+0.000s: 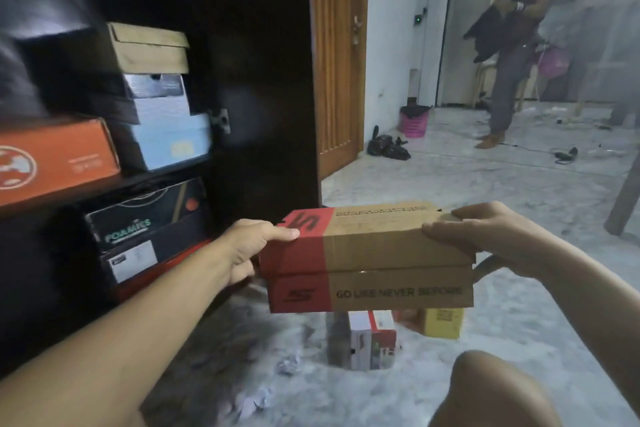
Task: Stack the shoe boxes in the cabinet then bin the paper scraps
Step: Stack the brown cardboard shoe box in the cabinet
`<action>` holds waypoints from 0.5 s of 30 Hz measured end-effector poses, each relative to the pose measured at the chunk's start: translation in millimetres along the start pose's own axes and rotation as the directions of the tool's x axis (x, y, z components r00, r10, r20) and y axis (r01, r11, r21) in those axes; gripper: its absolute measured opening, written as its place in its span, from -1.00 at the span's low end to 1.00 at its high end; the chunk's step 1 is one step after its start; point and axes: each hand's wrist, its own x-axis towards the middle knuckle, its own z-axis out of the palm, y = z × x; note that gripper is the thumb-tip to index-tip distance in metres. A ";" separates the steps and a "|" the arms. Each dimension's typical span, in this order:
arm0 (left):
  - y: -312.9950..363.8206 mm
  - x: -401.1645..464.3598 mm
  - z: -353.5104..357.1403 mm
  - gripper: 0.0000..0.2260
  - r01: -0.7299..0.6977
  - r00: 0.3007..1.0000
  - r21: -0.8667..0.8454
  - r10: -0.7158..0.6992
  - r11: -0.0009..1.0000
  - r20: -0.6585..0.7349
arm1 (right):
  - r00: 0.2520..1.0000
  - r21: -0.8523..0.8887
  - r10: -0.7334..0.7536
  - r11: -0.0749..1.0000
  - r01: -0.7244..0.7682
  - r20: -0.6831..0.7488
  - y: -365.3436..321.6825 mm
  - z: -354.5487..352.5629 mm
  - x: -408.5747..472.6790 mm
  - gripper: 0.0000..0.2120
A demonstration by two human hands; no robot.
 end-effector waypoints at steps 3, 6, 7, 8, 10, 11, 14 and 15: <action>7.3 -26.1 -42.7 -0.85 -0.017 0.996 0.003 0.017 1.000 -0.087 | 0.996 0.018 -0.070 0.997 0.069 0.059 -30.6 31.4 7.3 -0.67; 11.2 -46.9 -78.1 -0.91 -0.008 0.981 -0.024 0.003 1.000 -0.193 | 0.983 0.036 -0.152 0.988 0.149 0.100 -55.6 60.2 17.9 -0.74; 11.4 -54.0 -90.1 -0.88 -0.016 0.973 -0.030 0.009 0.999 -0.230 | 0.977 0.048 -0.179 0.984 0.174 0.116 -63.9 70.5 21.2 -0.74; 13.5 -62.5 -99.2 -0.77 -0.021 0.964 -0.031 0.012 0.999 -0.266 | 0.969 0.060 -0.206 0.978 0.200 0.135 -71.7 80.5 25.3 -0.72; 16.2 -74.7 -117.4 -0.30 -0.036 0.936 -0.009 0.030 0.999 -0.350 | 0.949 0.089 -0.263 0.964 0.251 0.175 -88.7 100.7 32.2 -0.72; 18.1 -81.0 -125.3 -0.12 -0.062 0.920 0.001 0.058 0.998 -0.387 | 0.939 0.103 -0.289 0.956 0.274 0.188 -97.4 110.2 35.7 -0.71; 26.8 -97.0 -155.9 0.17 -0.121 0.870 0.046 0.128 0.992 -0.477 | 0.903 0.186 -0.372 0.923 0.336 0.216 -125.7 136.2 45.7 -0.68; 33.1 -104.1 -164.2 0.20 -0.140 0.855 0.057 0.150 0.989 -0.497 | 0.887 0.220 -0.406 0.906 0.361 0.218 -136.2 144.2 47.9 -0.72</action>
